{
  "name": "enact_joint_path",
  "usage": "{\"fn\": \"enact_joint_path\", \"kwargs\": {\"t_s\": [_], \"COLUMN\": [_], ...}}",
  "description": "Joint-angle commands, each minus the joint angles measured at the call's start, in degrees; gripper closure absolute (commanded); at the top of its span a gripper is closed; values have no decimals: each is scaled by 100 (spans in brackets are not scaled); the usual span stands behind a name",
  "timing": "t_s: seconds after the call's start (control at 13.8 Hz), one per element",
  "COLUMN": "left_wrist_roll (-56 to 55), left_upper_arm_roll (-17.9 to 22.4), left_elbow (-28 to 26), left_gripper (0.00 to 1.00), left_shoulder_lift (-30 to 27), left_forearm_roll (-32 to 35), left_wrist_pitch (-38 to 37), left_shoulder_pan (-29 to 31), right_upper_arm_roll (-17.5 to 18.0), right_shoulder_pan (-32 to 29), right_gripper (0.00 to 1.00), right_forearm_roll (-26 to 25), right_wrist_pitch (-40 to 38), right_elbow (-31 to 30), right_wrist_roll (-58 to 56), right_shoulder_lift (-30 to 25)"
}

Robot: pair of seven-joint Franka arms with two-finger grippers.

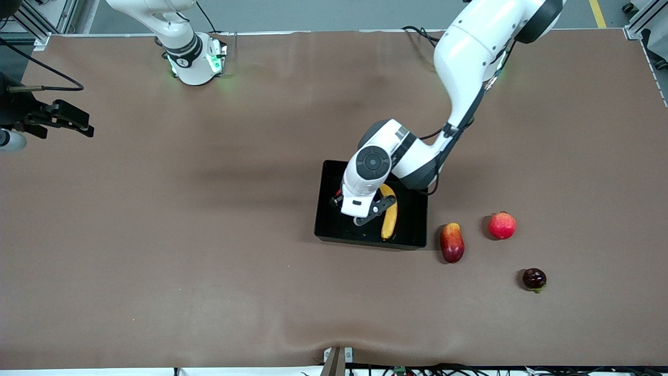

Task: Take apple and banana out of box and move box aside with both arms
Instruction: 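Close the left gripper on the red apple and lift it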

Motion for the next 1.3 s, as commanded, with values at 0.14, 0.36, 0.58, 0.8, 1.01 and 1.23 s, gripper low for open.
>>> {"fn": "enact_joint_path", "kwargs": {"t_s": [0.14, 0.36, 0.58, 0.8, 1.01, 1.23], "left_wrist_roll": [-212, -221, -221, -186, -20, 716], "left_upper_arm_roll": [100, 92, 100, 109, 92, 74], "left_elbow": [137, 137, 137, 137, 111, 84], "left_gripper": [0, 68, 100, 100, 100, 100], "left_shoulder_lift": [233, 172, -135, -819, -1488, -1945], "left_forearm_roll": [161, 152, 179, 231, 258, 258], "left_wrist_pitch": [228, 211, -16, -552, -1009, -1423], "left_shoulder_pan": [-169, -178, -134, -90, 365, 954], "right_upper_arm_roll": [43, 52, 60, 87, 96, 87], "right_shoulder_pan": [-93, -84, -5, 47, 240, 600], "right_gripper": [0, 0, 0, 0, 0, 0], "right_forearm_roll": [-72, -64, -81, -2, 121, 244], "right_wrist_pitch": [-72, -45, -142, -151, -81, 24], "right_elbow": [80, 80, 54, 54, 63, 63], "right_wrist_roll": [70, 70, 61, 69, 87, 288], "right_shoulder_lift": [-18, -18, -9, 175, 377, 615]}}
